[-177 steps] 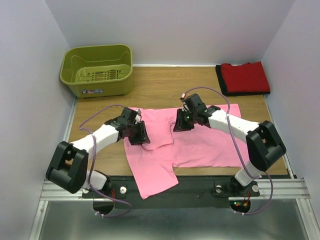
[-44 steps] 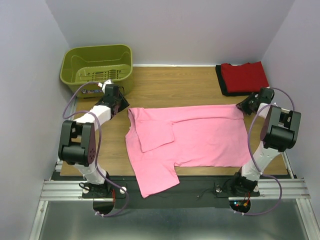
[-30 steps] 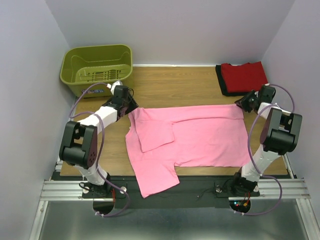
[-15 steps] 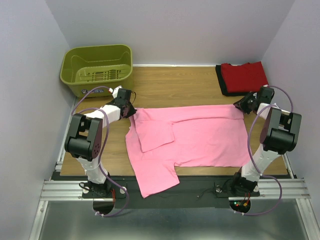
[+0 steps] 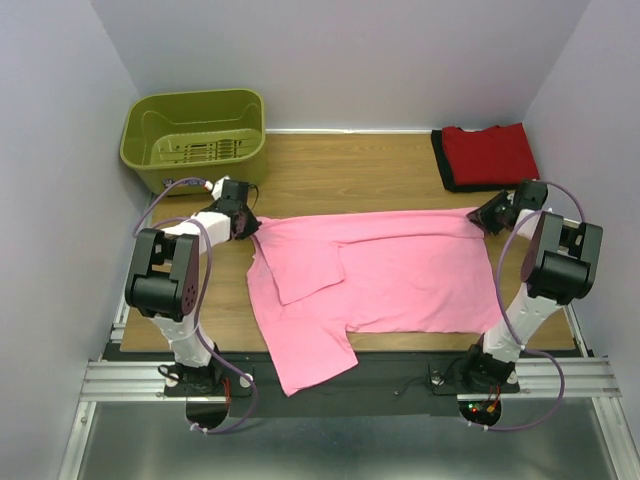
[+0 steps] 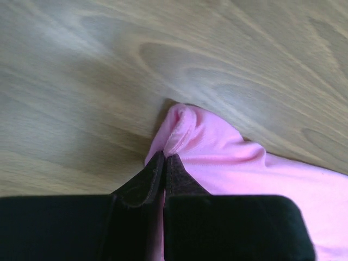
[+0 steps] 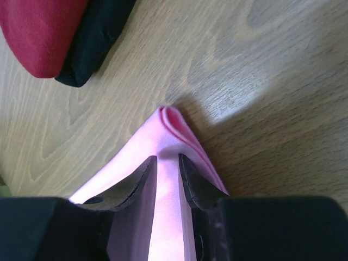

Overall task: Fold and stack the t-shirts
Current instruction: Fold the tshirt

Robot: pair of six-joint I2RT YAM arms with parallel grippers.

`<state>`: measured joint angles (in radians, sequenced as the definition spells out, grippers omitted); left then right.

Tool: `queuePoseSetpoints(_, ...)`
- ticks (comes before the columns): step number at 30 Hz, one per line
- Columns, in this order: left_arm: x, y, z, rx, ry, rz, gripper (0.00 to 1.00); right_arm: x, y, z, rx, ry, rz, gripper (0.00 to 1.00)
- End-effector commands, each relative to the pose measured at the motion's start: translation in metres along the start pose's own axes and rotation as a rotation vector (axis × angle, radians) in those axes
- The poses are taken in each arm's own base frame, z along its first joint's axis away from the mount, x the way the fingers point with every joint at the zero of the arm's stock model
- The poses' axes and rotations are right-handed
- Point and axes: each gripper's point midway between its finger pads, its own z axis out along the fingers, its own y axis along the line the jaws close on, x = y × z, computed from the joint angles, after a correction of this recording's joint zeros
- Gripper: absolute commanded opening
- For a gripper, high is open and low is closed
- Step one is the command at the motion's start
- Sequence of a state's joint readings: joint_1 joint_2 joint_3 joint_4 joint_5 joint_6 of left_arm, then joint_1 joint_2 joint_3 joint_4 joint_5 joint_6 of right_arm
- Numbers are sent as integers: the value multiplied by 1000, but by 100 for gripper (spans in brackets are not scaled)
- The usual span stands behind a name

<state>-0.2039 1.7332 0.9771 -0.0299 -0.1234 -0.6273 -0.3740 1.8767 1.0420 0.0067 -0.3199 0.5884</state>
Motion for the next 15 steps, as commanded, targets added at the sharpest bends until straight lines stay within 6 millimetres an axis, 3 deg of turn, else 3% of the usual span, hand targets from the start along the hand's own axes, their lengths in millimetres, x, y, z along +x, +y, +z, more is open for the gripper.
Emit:
queuePoseSetpoints(1, -23, 18, -13, -22, -70, -23, 7, 6, -37, 2, 124, 1, 33, 29)
queuePoseSetpoints(5, -25, 8, -8, 21, -55, -13, 7, 5, -32, 2, 105, 13, 9, 29)
queuePoseSetpoints(7, -30, -2, -2, 46, -42, -4, 9, 1, -19, 2, 62, 21, -15, 29)
queuePoseSetpoints(15, -72, -39, 9, 109, -100, 37, 15, -13, 24, 6, -3, 7, -120, 30)
